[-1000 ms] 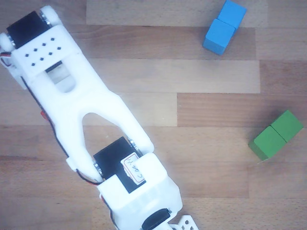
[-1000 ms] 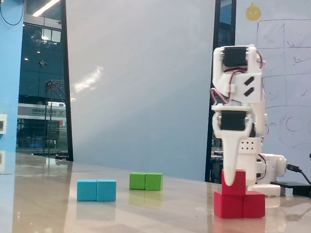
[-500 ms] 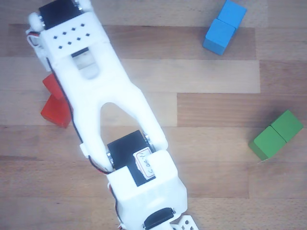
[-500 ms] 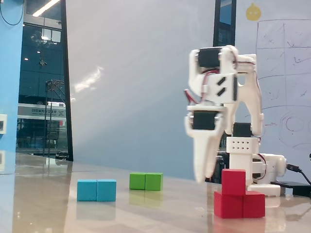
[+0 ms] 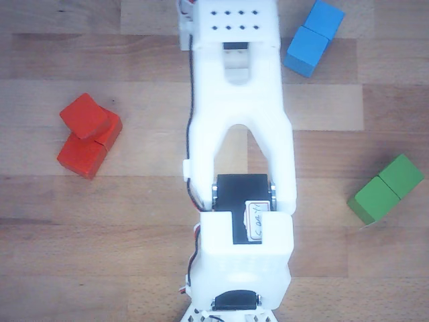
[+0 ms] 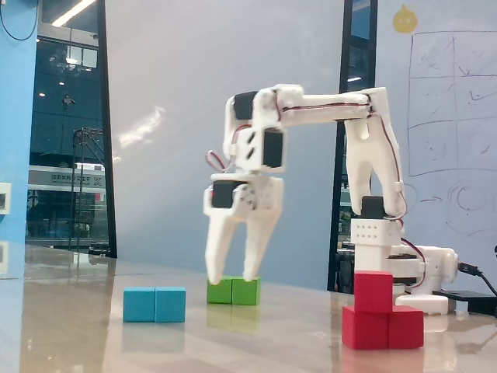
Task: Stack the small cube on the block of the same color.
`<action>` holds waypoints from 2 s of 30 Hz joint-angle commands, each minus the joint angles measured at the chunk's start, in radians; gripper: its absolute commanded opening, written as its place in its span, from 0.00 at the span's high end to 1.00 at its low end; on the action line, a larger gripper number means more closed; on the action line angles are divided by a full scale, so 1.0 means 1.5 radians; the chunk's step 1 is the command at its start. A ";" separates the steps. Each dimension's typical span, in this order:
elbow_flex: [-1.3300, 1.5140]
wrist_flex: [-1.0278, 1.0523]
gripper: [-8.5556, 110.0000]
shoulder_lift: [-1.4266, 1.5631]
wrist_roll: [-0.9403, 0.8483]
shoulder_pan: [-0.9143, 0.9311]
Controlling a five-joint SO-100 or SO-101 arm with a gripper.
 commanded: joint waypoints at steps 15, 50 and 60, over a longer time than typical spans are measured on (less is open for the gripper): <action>0.304 -0.127 0.77 0.311 0.004 0.046; 0.935 -0.241 0.93 1.015 0.006 0.047; 0.993 -0.127 0.93 1.240 0.078 0.048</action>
